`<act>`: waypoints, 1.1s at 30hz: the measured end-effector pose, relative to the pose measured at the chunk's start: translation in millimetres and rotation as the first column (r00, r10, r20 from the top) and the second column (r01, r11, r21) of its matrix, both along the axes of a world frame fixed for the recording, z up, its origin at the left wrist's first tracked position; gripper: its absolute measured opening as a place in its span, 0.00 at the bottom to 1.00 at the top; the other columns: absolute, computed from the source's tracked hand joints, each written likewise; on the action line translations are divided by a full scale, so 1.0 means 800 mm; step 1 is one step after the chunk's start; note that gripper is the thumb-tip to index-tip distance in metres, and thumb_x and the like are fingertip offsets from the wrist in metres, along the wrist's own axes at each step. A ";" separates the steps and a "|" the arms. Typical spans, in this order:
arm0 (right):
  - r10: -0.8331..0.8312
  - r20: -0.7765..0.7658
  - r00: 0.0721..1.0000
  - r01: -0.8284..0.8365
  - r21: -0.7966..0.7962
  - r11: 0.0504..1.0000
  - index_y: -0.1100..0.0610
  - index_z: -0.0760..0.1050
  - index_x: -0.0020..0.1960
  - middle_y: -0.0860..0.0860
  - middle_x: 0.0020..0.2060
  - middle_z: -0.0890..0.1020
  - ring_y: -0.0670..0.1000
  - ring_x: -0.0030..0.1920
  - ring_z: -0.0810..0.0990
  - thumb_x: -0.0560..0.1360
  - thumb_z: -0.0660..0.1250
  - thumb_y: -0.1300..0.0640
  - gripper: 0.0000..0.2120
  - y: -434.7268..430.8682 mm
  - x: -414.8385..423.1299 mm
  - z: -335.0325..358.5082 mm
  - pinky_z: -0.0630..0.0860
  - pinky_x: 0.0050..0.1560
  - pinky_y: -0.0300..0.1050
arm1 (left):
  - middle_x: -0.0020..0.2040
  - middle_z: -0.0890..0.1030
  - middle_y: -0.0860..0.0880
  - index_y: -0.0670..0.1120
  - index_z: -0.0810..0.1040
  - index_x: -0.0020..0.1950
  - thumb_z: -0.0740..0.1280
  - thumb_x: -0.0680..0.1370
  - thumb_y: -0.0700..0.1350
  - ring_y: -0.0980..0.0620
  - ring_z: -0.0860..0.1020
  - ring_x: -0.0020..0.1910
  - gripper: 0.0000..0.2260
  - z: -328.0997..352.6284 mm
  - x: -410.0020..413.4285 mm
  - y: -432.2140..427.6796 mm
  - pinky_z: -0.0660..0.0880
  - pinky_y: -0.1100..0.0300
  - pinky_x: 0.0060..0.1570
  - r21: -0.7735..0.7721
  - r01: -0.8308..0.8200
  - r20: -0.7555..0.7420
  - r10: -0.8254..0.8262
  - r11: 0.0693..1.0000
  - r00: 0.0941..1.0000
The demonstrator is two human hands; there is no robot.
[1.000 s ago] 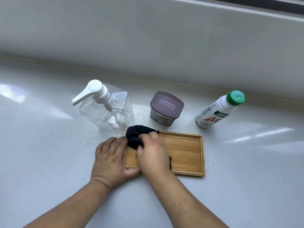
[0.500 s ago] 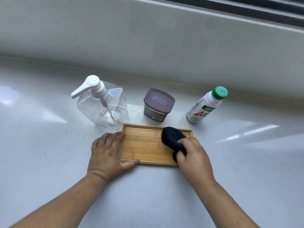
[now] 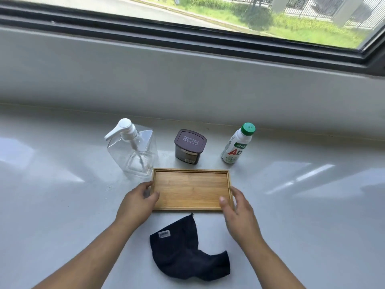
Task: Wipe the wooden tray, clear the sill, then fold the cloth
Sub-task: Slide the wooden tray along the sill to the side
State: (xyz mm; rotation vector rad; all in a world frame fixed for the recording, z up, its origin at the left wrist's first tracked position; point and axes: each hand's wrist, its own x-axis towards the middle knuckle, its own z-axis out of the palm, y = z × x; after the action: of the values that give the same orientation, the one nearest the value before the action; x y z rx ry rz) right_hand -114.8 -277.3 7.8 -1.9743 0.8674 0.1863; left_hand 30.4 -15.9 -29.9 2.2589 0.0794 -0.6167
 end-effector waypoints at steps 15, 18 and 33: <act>-0.410 0.010 0.912 0.384 0.330 0.862 0.46 0.73 0.71 0.53 0.65 0.80 0.51 0.61 0.80 0.77 0.50 0.23 0.36 -0.033 -0.039 0.074 0.73 0.66 0.55 | 0.63 0.80 0.48 0.58 0.78 0.60 0.68 0.67 0.52 0.49 0.77 0.62 0.20 0.109 -0.033 -0.019 0.76 0.41 0.64 -0.358 -0.176 -0.429 0.006 0.917 0.903; -0.451 0.044 0.892 0.421 0.285 0.861 0.47 0.73 0.70 0.55 0.65 0.80 0.55 0.63 0.79 0.81 0.49 0.27 0.31 -0.058 -0.063 0.094 0.73 0.68 0.58 | 0.61 0.79 0.47 0.56 0.78 0.59 0.69 0.76 0.47 0.49 0.77 0.59 0.12 0.134 -0.040 -0.053 0.76 0.40 0.65 -0.392 -0.093 -0.398 -0.077 0.915 0.914; -0.508 0.045 0.860 0.479 0.275 0.834 0.48 0.73 0.73 0.53 0.69 0.79 0.55 0.71 0.76 0.67 0.50 0.19 0.47 -0.301 -0.141 0.102 0.67 0.77 0.63 | 0.64 0.79 0.48 0.54 0.80 0.59 0.69 0.64 0.47 0.45 0.78 0.63 0.23 0.150 -0.104 -0.305 0.78 0.39 0.68 -0.353 0.045 -0.420 -0.202 0.935 0.885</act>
State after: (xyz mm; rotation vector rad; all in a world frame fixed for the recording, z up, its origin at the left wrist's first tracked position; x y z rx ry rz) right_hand -227.9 -518.3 89.2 -1.4488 1.1844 -0.1159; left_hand -52.4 -260.0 90.2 1.7650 0.0518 -1.1311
